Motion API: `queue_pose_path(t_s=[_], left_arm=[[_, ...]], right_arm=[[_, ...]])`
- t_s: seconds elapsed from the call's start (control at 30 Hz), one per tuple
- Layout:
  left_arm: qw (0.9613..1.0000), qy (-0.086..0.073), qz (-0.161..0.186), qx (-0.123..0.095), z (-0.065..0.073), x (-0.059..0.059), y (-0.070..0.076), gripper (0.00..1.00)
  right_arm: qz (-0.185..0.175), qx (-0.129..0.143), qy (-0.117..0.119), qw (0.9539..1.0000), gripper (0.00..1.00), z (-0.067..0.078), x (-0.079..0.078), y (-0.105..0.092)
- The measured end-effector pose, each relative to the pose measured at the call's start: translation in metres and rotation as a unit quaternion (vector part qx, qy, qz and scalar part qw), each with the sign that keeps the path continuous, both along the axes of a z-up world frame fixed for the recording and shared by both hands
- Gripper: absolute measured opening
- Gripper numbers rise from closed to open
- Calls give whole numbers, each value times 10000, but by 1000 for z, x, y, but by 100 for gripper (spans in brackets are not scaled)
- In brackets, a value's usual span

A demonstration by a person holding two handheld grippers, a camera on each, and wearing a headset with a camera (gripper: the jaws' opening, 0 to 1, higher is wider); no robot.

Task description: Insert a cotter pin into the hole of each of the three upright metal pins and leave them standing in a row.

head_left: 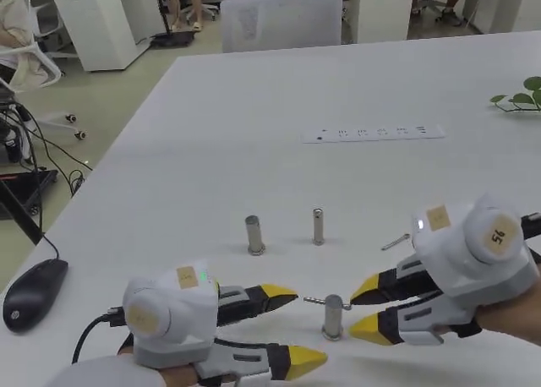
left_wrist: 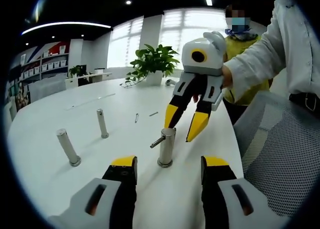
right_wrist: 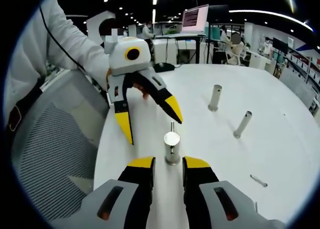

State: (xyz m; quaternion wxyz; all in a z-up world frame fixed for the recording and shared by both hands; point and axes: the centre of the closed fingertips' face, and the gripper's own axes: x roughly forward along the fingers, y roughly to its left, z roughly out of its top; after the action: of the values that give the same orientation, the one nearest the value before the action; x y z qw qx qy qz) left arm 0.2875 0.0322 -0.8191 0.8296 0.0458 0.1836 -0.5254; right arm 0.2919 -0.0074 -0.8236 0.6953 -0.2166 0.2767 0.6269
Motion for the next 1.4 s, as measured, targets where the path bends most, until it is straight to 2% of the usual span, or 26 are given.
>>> queue_pose_path(t_s=[0.3, 0.5, 0.7, 0.93, 1.1, 1.4], left_arm=[[9994, 97, 173, -301, 14, -8, 9, 59], [9978, 90, 359, -548, 26, -12, 18, 65], [9970, 88, 510, -576, 30, -12, 28, 70], [9965, 81, 646, -530, 31, -13, 41, 70], [9957, 57, 741, -552, 35, -13, 49, 70], [9954, 61, 767, -564, 37, -15, 51, 70]], right_arm=[[-165, 132, 4, 9998, 25, -7, 3, 5], [-239, 272, 20, 9993, 26, -13, 4, 11], [-243, 272, -76, 9993, 25, -20, 6, 17], [-273, 329, -136, 9990, 23, -22, 8, 23], [-241, 311, -216, 9990, 16, -25, 9, 24], [-102, 282, -388, 9988, 14, -25, 9, 25]])
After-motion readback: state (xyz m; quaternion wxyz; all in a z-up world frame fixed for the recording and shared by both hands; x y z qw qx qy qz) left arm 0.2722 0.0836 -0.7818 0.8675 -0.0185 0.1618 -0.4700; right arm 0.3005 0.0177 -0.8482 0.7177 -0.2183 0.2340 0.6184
